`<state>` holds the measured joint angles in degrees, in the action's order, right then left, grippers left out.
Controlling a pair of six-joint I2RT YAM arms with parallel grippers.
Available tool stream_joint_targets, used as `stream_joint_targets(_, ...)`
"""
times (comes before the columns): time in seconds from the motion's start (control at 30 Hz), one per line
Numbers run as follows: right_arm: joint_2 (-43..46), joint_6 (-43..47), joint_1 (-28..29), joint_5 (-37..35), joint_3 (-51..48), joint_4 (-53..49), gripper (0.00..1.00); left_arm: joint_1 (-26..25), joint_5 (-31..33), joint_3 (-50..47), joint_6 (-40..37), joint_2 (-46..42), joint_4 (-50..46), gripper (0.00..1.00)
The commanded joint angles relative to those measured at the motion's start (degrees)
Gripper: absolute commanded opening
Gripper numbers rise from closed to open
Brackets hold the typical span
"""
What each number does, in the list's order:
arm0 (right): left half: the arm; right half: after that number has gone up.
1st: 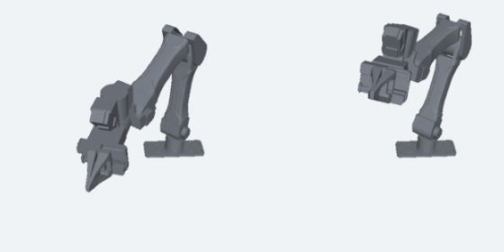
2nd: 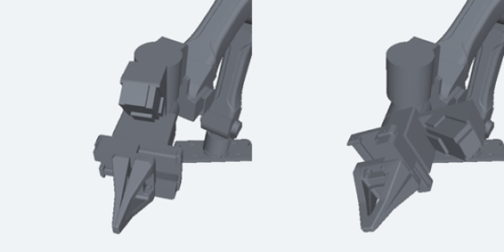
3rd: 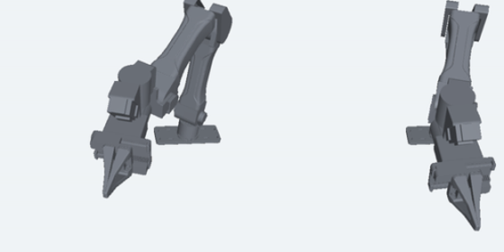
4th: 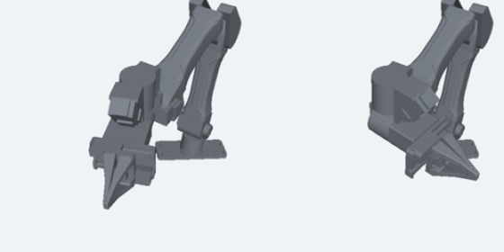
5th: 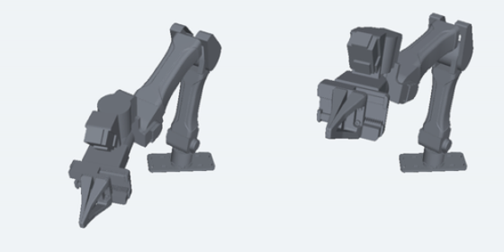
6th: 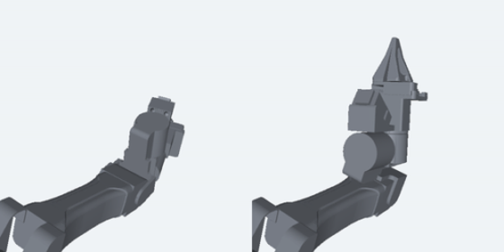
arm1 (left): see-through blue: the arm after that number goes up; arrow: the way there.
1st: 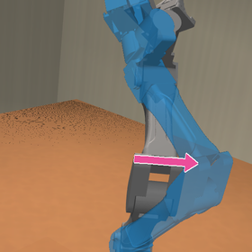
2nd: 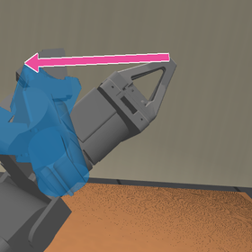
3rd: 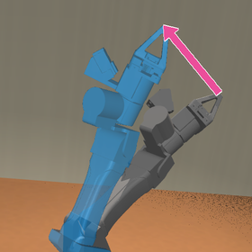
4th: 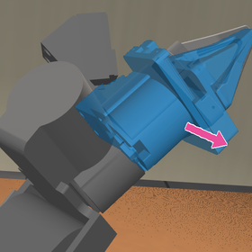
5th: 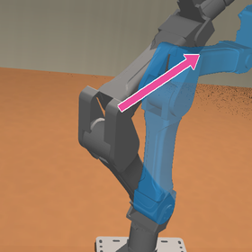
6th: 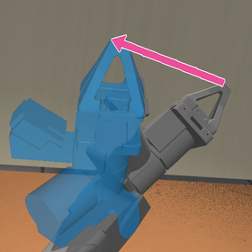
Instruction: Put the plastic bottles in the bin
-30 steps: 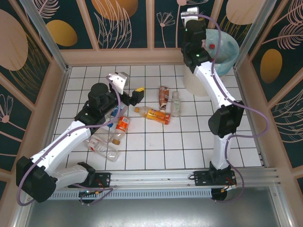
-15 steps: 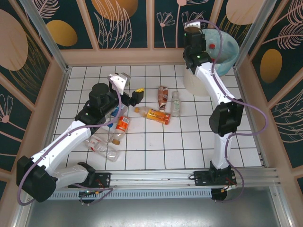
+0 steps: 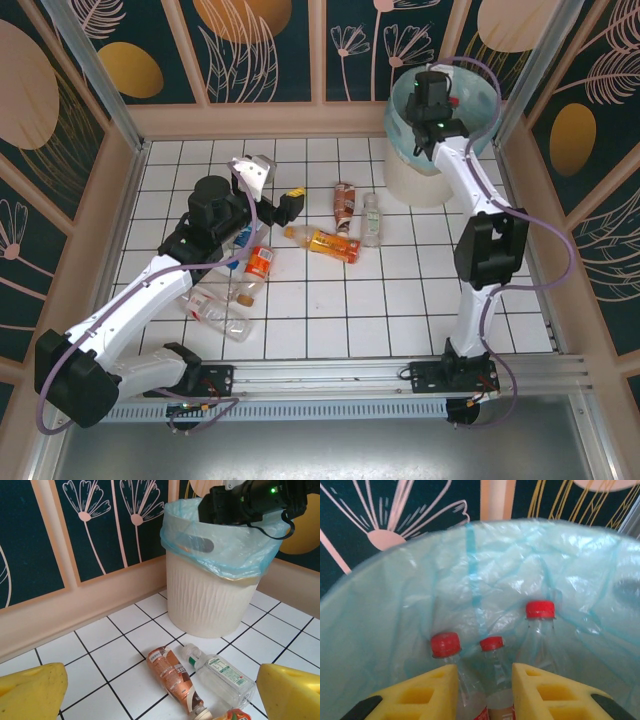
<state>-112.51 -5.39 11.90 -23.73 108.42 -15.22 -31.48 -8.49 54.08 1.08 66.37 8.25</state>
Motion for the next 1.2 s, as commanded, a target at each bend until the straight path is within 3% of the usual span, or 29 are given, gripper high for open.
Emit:
stream_joint_targets(0.0, 2.6, -4.1, -1.1, 6.9, -4.4, -1.3, 0.25, 0.1, -0.3, 0.3, -0.5, 0.1, -0.7, 0.97)
stream_joint_targets(0.2, 1.6, -5.0, -3.2, 11.7, -5.4, -3.7, 0.32, 0.2, -0.5, 0.4, -0.6, 0.6, -0.9, 0.96)
stream_joint_targets(0.37, 2.7, -5.1, -2.5, 13.7, 1.4, -7.6, 0.50, 0.1, -0.4, 0.4, -0.5, 0.9, -1.0, 0.96)
stream_joint_targets(0.57, 5.9, -4.8, 0.1, 11.9, 6.6, -8.1, 0.64, 0.1, -0.3, 0.6, -0.5, 1.0, -1.2, 0.96)
stream_joint_targets(0.7, 6.9, -4.3, 0.2, 11.9, 6.2, -7.8, 0.62, 0.1, -0.1, 0.6, -0.5, 0.9, -1.3, 0.96)
stream_joint_targets(0.87, 5.7, -4.6, -1.4, 12.3, 5.0, -9.3, 0.45, 0.2, 0.0, 0.6, -0.4, 0.9, -1.3, 0.96)
stream_joint_targets(1.07, 3.4, -6.6, -2.3, 16.9, 7.0, -13.4, 0.35, 0.1, 0.8, 0.8, -0.2, 1.2, -1.6, 0.96)
stream_joint_targets(1.17, 3.9, -6.6, -0.8, 16.8, 10.2, -14.7, 0.35, 0.2, 3.1, 1.3, 0.6, 1.8, -2.5, 0.95)
